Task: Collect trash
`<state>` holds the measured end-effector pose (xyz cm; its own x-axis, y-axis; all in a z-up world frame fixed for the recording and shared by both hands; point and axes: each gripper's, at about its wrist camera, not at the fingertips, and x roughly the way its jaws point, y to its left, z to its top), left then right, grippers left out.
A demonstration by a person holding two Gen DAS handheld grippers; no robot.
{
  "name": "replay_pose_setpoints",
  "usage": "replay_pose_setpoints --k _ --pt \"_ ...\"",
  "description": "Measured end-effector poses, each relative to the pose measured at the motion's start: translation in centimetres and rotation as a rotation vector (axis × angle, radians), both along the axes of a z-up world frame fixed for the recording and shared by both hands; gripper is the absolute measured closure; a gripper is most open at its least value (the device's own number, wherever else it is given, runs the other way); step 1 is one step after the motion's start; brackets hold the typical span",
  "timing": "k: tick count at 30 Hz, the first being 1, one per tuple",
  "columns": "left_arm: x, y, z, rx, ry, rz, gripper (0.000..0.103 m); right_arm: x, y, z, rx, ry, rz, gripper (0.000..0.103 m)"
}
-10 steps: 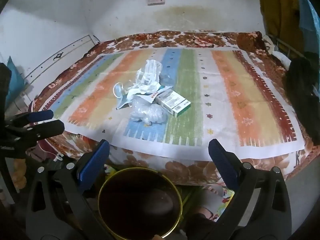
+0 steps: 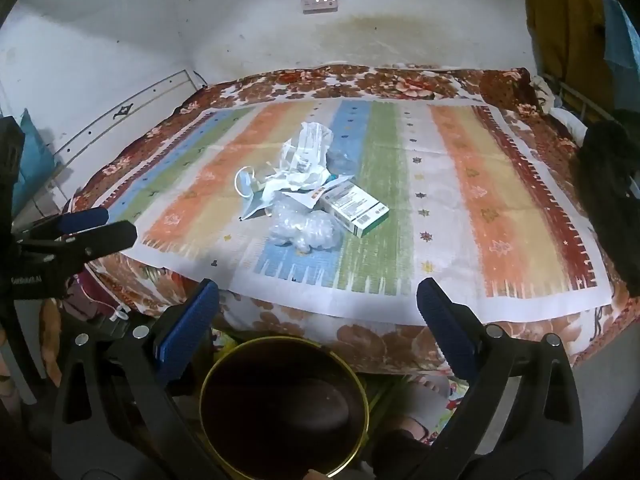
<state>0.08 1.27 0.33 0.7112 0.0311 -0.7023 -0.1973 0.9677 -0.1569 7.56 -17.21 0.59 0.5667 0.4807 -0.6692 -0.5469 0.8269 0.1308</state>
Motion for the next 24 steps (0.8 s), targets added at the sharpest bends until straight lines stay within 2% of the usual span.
replay_pose_setpoints --k 2,4,7,11,15,21,24 --pt "0.2 0.0 0.0 -0.022 0.003 -0.034 0.006 0.1 0.5 -0.6 -0.021 0.032 -0.036 0.009" --pt "0.3 -0.1 -0.2 -0.026 0.007 -0.051 0.006 0.0 -0.4 -0.5 0.013 0.067 -0.016 0.009" --pt "0.8 0.1 -0.5 -0.01 0.034 -0.044 0.006 -0.9 -0.5 -0.1 0.013 0.039 -0.019 0.009" --pt "0.1 -0.1 -0.5 -0.003 0.012 -0.055 0.006 -0.5 -1.0 -0.1 0.036 0.048 -0.018 0.009" --pt "0.3 0.9 -0.6 -0.072 0.031 -0.054 0.006 -0.6 -0.3 -0.1 0.024 0.027 -0.005 0.009" --pt "-0.2 0.5 0.0 0.018 0.011 -0.019 0.006 -0.9 0.3 -0.4 0.004 0.018 0.006 0.009" --pt "-0.3 0.8 0.4 0.001 0.001 -0.028 0.006 -0.9 0.2 -0.5 0.023 0.028 0.019 0.009"
